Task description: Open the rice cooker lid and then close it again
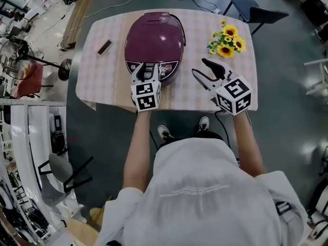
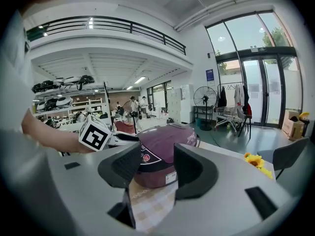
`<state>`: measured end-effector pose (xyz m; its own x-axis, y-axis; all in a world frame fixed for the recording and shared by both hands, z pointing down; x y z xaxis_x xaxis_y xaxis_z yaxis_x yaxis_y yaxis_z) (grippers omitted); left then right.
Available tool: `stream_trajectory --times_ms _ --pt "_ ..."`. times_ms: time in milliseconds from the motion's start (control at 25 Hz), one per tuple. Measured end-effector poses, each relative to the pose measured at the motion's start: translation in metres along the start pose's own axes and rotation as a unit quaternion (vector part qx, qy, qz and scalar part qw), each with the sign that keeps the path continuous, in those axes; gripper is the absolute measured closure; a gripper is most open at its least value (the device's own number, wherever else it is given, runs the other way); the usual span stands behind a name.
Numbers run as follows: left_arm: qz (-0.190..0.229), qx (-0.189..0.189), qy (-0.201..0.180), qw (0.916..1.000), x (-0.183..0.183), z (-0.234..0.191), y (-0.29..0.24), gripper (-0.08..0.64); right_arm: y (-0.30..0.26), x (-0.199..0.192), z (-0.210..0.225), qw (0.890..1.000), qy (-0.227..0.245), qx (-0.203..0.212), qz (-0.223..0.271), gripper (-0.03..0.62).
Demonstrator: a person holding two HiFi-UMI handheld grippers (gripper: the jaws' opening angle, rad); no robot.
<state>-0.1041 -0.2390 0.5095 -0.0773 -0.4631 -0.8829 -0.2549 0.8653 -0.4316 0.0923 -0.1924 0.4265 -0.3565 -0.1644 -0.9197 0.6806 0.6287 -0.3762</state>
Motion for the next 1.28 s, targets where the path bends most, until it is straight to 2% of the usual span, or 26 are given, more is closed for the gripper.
stream_trajectory --times_ms 560,960,1280 --pt "0.009 -0.001 -0.01 0.9999 0.0 0.001 0.002 0.385 -0.014 0.015 0.0 1.0 0.011 0.011 0.012 0.37" --pt "-0.012 -0.011 -0.026 0.9995 -0.001 0.001 0.002 0.387 -0.024 0.018 -0.003 1.0 0.015 0.024 0.013 0.37" --pt "-0.005 -0.015 -0.024 0.9996 -0.001 0.0 0.0 0.387 -0.025 0.018 0.0 1.0 0.016 0.023 0.014 0.37"
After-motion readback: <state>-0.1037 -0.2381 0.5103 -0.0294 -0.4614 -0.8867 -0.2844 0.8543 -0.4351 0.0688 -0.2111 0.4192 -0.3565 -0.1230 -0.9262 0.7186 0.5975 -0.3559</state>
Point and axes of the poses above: the fingertips, and each gripper's own axes: y backward along the fingers, z to its right, x out of its top, the point moved 3 cm from there along y, backward along the fingers, and after that the axes turned 13 degrees about y, right-handed, at the moved point
